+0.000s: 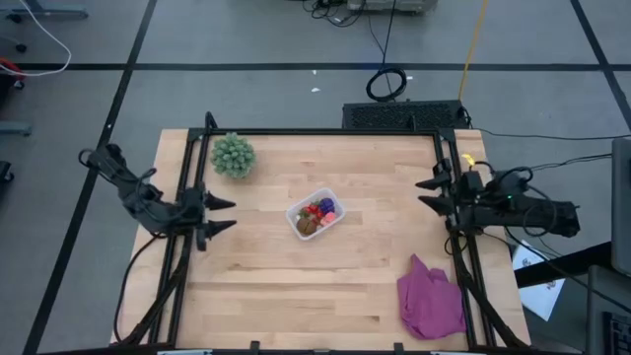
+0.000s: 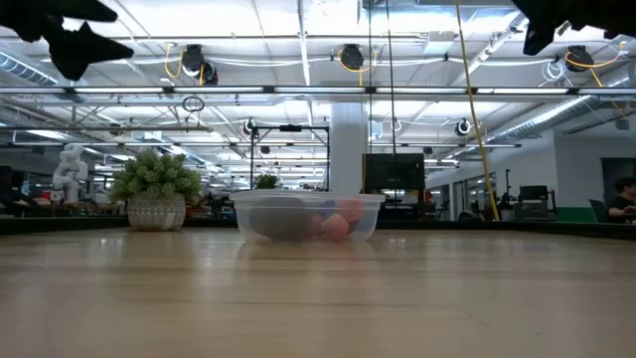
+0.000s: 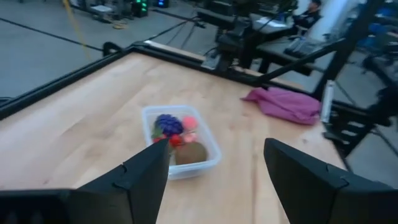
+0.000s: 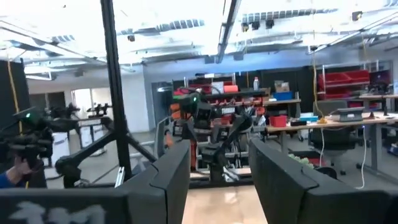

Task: Pick and placing Produce into tupperware
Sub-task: Return to Home Position

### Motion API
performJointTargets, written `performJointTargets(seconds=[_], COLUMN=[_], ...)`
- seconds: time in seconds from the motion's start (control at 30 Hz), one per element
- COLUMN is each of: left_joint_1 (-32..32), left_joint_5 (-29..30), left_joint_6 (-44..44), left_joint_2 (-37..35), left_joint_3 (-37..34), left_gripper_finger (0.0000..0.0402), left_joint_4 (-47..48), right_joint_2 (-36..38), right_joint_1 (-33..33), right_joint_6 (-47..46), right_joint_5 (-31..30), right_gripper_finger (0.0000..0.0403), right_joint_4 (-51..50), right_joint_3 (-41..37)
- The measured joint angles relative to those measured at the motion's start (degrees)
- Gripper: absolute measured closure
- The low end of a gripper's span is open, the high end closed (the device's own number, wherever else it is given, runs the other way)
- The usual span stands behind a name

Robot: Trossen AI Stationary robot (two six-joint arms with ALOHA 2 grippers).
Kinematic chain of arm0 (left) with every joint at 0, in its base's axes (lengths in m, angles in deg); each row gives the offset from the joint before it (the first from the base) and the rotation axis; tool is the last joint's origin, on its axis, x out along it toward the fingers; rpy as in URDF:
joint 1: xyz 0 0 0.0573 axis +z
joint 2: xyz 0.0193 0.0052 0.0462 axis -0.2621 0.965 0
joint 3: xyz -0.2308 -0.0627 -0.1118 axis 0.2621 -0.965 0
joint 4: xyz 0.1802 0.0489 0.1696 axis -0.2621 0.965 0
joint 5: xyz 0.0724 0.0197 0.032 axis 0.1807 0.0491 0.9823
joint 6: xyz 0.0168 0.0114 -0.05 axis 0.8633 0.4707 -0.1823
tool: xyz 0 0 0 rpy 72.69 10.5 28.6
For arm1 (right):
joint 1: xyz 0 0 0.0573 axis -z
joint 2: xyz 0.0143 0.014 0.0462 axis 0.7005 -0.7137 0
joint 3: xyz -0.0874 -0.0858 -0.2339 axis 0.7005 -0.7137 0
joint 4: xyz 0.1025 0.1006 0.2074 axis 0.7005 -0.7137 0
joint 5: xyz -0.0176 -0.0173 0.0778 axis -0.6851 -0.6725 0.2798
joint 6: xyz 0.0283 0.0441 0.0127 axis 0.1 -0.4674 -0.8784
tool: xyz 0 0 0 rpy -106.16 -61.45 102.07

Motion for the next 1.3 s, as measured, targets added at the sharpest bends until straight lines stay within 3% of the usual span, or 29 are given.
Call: performJointTargets(seconds=[0.23,0.5,0.73,0.93,1.13,1.3], left_joint_1=[5.01,13.58,22.19,29.75,36.76,40.89], left_joint_5=[1.90,0.90,-10.16,-23.05,-32.84,-38.07], left_joint_6=[5.10,16.28,23.20,25.08,24.71,22.45], left_joint_2=[-0.41,-5.12,-11.13,-9.74,-5.94,-5.18], left_joint_3=[-1.14,-1.14,-1.14,-2.66,-11.46,-15.16], left_gripper_finger=[0.0142,0.0137,0.0143,0.0137,0.0144,0.0137], left_joint_4=[-0.67,-2.71,-2.45,-3.58,-15.45,-17.95], right_joint_2=[0.02,3.02,5.80,3.16,-0.63,-2.67], right_joint_1=[0.58,6.35,10.08,10.14,10.14,10.72], right_joint_6=[0.18,1.18,2.75,3.48,1.74,1.99], right_joint_5=[-10.75,-11.92,-11.72,-10.41,-4.08,-2.68], right_gripper_finger=[0.0248,0.0248,0.0248,0.0248,0.0248,0.0248], right_joint_4=[-0.49,-8.04,-16.79,-18.79,-13.35,-8.42], right_joint_3=[-1.79,0.75,5.68,3.71,-0.75,-3.99])
